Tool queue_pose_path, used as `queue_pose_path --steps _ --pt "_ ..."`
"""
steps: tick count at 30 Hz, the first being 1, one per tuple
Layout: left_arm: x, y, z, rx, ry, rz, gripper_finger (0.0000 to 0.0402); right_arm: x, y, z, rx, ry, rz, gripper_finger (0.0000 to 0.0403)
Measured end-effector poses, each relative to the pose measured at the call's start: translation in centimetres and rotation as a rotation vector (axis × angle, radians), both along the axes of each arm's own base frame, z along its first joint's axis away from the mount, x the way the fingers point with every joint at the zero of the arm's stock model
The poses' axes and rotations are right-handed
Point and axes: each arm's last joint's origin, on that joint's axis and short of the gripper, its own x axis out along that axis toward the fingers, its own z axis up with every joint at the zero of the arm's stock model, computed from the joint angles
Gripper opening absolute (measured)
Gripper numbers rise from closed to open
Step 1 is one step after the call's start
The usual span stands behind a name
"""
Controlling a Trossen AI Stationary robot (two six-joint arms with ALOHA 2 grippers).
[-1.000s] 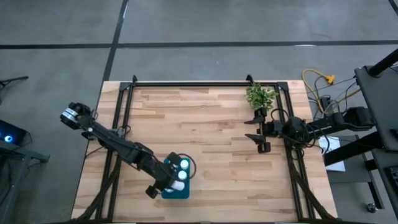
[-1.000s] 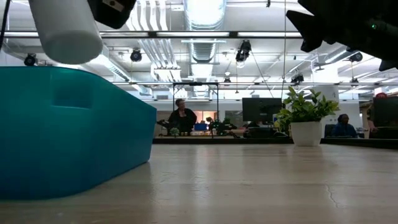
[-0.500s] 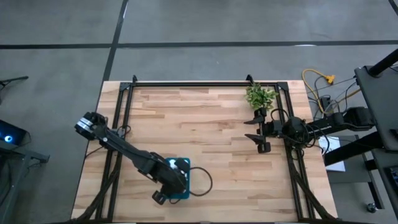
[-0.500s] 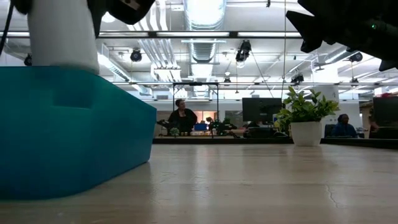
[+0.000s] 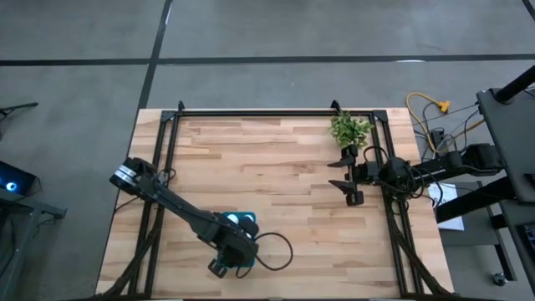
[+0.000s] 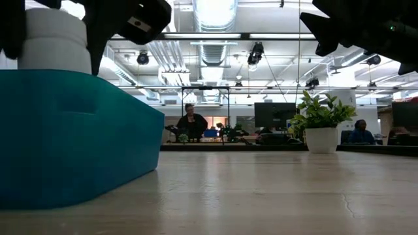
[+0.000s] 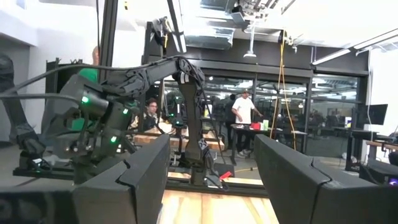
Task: Pick and place pill bottles into a basket
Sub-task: Put the white pill bottle into the blue bin
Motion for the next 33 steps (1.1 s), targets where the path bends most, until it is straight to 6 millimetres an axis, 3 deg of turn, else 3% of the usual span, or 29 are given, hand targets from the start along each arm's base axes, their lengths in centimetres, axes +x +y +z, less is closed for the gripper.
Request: queue_pose_path --steps 33 --pt "1.5 -0.2 -3.0 0.022 0.023 0.021 0.0156 0.0 0.0 0.0 0.006 0.003 0.001 0.0224"
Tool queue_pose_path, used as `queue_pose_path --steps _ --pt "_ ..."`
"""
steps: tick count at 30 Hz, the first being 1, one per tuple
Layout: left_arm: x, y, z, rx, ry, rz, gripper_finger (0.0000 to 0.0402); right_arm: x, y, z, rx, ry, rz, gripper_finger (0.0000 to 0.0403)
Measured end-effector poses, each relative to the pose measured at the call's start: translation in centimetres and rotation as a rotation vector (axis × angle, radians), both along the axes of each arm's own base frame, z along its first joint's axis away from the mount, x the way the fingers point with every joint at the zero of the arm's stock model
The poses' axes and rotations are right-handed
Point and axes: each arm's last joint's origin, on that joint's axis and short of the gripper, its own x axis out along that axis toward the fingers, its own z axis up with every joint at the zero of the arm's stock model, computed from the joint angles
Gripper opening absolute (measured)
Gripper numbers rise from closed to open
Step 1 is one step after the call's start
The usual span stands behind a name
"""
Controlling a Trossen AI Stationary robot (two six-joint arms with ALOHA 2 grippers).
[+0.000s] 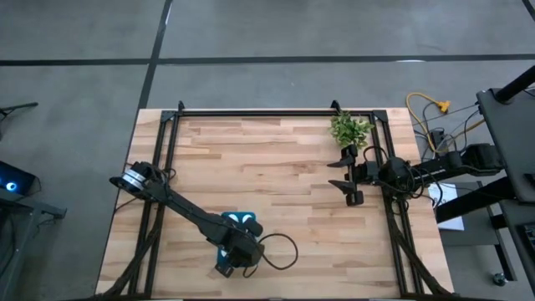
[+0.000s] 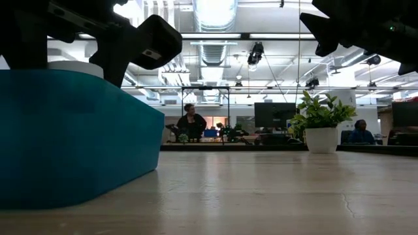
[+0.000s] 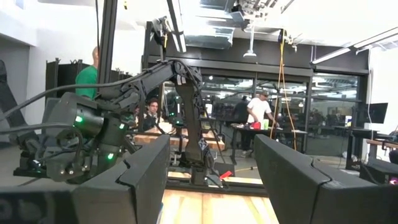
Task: Pick and place pill bottles into a basket
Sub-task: Put the white pill bottle into the blue bin
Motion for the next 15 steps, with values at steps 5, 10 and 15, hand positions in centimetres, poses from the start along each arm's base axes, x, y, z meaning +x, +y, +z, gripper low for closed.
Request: queue_pose_path --steps 5,10,15 --pt "0.02 0.04 0.03 0.012 -0.008 0.013 0.0195 0.00 0.00 0.00 0.001 0.000 0.000 0.0224" --pt "0.04 0.03 0.05 0.012 -0.012 0.015 0.0234 0.00 0.00 0.00 0.001 0.000 0.000 0.0224" --pt "0.08 0.02 0.12 0.005 -0.014 0.032 0.0239 0.00 0.00 0.00 0.000 0.000 0.001 0.0224"
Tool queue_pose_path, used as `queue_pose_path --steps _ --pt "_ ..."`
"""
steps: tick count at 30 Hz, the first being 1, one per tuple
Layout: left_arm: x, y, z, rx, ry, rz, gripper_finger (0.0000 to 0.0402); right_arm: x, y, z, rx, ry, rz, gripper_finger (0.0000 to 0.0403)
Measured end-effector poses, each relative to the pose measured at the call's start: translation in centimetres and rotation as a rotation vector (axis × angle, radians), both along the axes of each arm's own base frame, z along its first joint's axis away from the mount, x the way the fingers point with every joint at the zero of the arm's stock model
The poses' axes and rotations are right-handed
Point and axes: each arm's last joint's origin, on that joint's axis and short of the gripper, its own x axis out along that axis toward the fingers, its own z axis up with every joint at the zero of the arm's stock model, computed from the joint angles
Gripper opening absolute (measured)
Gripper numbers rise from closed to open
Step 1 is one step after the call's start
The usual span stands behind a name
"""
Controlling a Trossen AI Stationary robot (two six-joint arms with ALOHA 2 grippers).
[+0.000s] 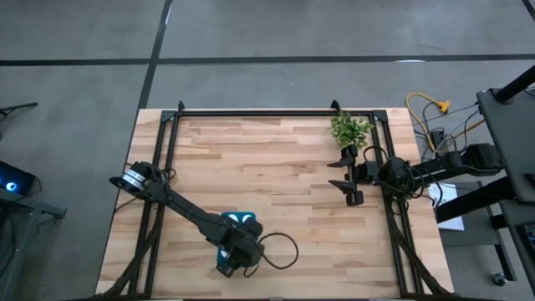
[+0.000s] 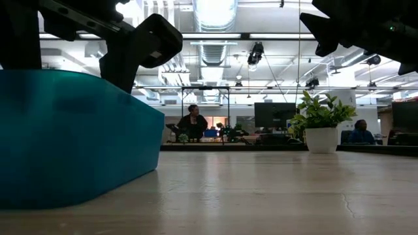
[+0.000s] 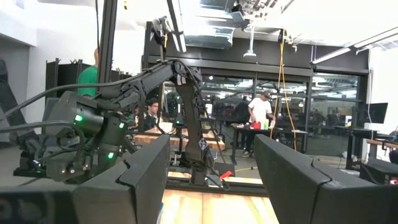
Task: Pick and place pill bottles into a basket
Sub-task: Put the white pill bottle into the blue bin, then return to Home Position
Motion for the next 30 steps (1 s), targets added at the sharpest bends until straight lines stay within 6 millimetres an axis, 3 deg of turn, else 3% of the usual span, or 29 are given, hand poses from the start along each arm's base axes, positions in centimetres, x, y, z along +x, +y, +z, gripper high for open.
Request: queue_pose_path --steps 6,11,16,24,30 --pt "0.0 0.0 1.1 -0.018 -0.028 0.007 0.0241 0.0 0.0 0.0 0.000 0.000 0.001 0.0224" --pt "-0.3 0.2 3.2 -0.042 -0.074 0.008 0.0241 0.0 0.0 0.0 -0.021 -0.003 -0.005 0.0212" --pt "-1.5 1.0 6.2 -0.004 -0.185 0.037 0.0242 -0.3 0.0 0.6 -0.043 -0.073 -0.001 0.0158" --pt "-4.3 2.9 10.8 0.086 -0.392 0.082 0.0242 -1.6 0.2 0.9 -0.094 -0.130 0.022 0.0020" --pt "-7.1 4.7 12.2 0.071 -0.552 0.095 0.0242 -2.7 0.0 1.3 -0.093 -0.102 0.008 0.0009"
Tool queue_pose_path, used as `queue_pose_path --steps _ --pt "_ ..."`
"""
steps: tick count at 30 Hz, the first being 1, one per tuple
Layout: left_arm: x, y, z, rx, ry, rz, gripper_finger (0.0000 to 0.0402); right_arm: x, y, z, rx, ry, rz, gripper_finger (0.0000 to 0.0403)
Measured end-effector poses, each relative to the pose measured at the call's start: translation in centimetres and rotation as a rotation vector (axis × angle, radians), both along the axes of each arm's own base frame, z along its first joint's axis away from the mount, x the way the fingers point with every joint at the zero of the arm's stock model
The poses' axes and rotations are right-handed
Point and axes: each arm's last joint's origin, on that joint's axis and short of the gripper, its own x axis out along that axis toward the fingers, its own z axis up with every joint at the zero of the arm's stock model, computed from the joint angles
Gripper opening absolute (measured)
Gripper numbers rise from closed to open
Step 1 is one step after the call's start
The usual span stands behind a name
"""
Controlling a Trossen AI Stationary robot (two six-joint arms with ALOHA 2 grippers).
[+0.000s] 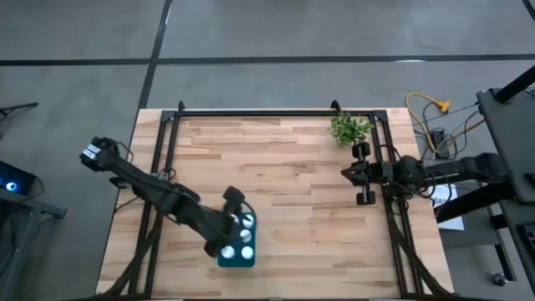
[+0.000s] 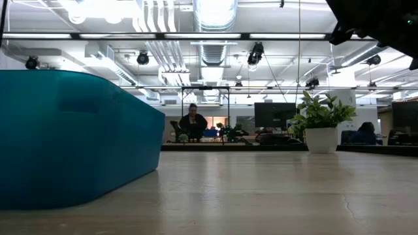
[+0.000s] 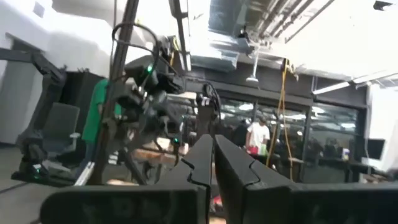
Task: Pick and place pill bottles into a basket
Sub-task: Return to Home Position
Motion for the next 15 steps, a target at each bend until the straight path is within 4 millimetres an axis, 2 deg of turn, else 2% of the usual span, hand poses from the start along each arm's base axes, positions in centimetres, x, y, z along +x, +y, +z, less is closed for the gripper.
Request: queue_pose_path --steps 8,15 --pt "-3.8 2.4 0.4 -0.050 -0.179 0.014 0.0242 -2.3 -0.4 -0.1 0.020 0.055 -0.035 0.0008" --pt "-5.5 3.4 0.3 -0.074 -0.260 0.003 0.0242 -3.8 -0.4 -0.7 0.035 0.093 -0.033 0.0008"
